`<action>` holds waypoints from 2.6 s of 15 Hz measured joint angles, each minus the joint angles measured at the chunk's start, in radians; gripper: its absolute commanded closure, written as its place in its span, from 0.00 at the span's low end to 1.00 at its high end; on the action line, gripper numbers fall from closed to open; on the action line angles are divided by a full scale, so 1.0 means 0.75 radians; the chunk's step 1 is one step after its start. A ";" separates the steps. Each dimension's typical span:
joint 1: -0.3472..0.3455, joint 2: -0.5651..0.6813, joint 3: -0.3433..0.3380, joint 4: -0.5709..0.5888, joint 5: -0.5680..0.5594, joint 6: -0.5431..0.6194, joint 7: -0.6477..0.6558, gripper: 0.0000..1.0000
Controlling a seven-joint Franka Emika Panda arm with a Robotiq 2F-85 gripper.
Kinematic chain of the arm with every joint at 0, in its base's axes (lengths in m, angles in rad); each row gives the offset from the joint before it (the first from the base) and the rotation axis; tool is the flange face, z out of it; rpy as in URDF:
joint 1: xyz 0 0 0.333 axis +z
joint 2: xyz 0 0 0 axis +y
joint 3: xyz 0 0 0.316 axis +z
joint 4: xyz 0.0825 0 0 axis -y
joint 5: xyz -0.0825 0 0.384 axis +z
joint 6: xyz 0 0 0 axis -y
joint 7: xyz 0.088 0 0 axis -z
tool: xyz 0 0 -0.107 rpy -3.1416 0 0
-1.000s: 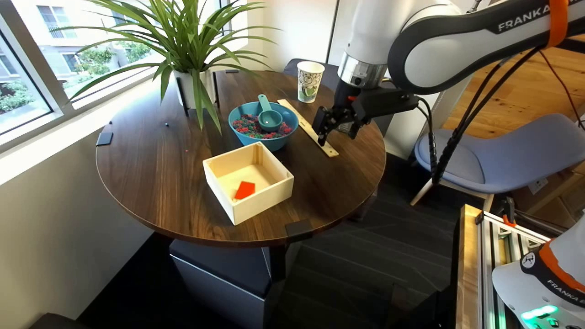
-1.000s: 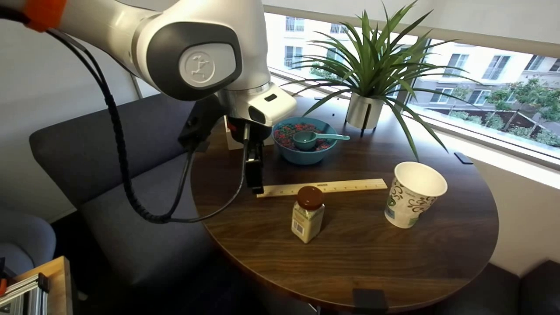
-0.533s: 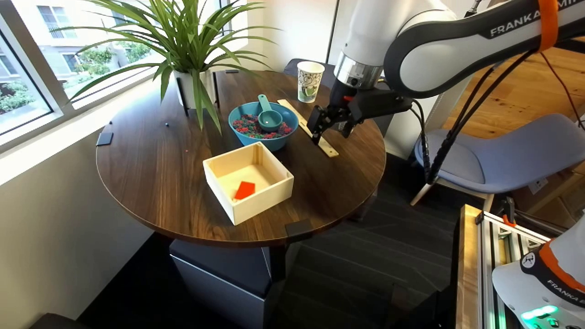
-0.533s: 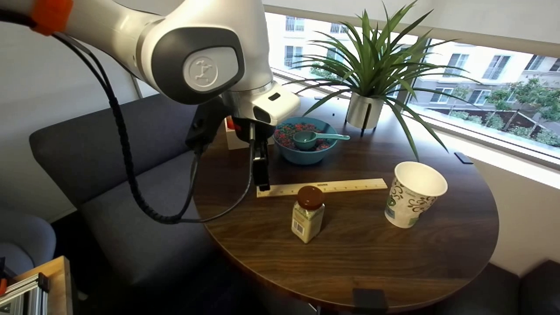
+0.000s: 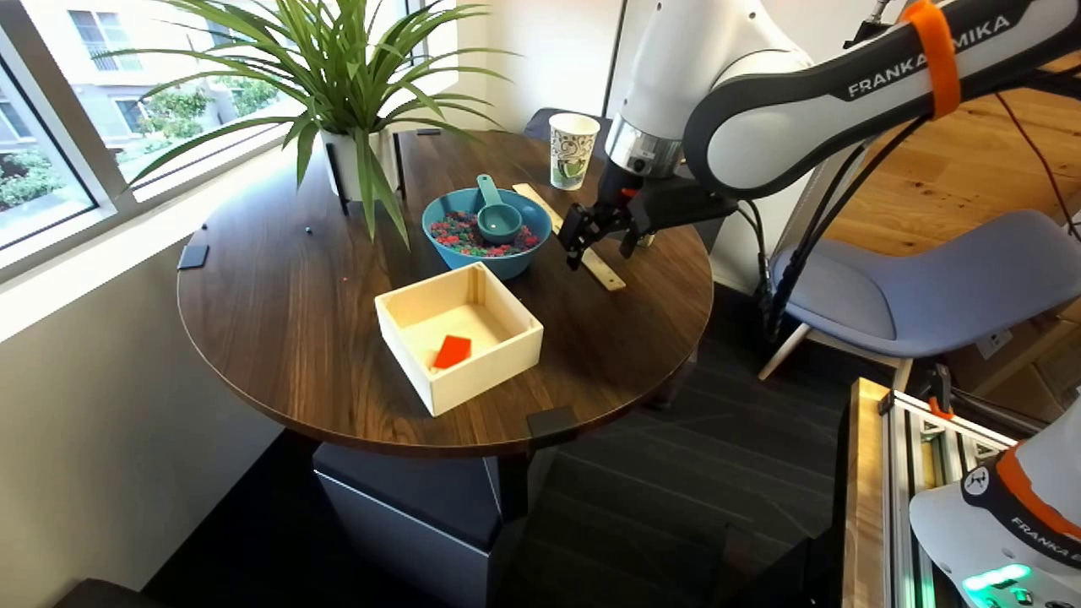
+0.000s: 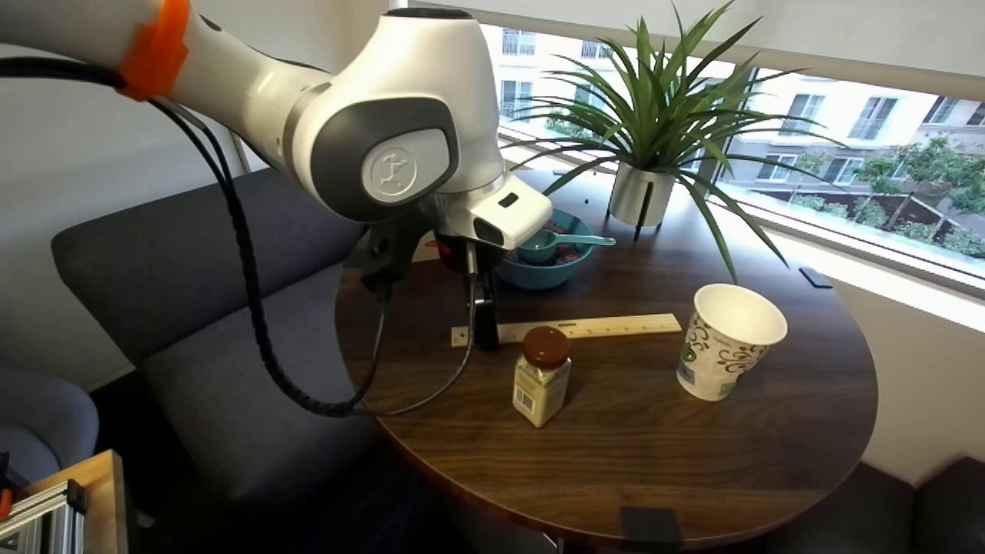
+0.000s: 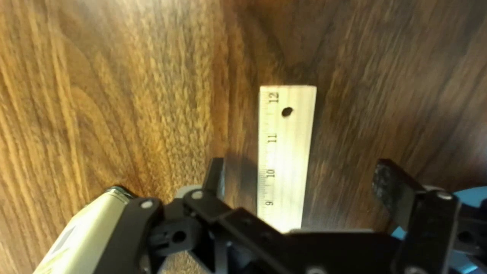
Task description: Put the wooden ruler in the wooden box
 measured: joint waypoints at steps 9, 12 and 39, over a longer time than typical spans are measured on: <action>-0.001 0.039 -0.033 0.011 0.020 0.018 -0.065 0.37; 0.000 0.035 -0.034 0.012 0.024 0.018 -0.070 0.51; -0.002 -0.454 -0.061 -0.108 0.124 0.116 -0.390 0.90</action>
